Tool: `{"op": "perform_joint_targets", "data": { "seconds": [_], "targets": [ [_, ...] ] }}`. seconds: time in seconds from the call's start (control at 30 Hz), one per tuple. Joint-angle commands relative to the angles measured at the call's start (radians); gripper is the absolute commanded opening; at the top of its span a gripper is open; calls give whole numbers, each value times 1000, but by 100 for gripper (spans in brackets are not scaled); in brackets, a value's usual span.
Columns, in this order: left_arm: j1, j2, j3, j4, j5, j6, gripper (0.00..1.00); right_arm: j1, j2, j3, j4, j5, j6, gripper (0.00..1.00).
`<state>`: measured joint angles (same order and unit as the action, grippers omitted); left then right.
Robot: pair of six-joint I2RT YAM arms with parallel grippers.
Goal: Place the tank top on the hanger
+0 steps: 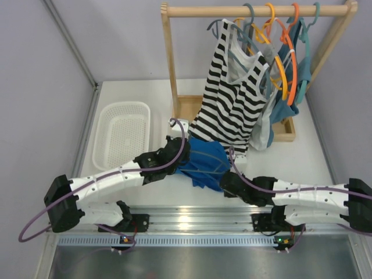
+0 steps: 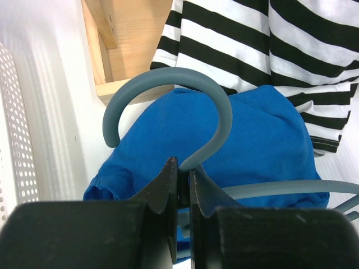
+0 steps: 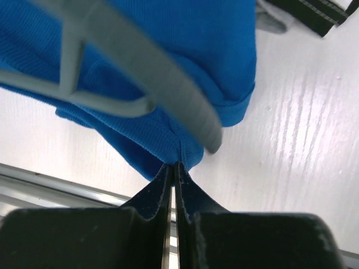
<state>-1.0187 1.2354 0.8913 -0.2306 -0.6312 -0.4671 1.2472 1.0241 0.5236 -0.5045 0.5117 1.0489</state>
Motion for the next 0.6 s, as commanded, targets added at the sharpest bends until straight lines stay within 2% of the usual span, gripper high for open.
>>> {"op": "perform_joint_targets", "data": {
  "seconds": [0.0,0.57],
  "targets": [
    [3,-60,-15,92,5,35,0,-54,-56,-11,3,-30,-42,0],
    [2,-132,-72,109,1,82,0,-169,-167,-25,-51,-96,-99,0]
  ]
}}
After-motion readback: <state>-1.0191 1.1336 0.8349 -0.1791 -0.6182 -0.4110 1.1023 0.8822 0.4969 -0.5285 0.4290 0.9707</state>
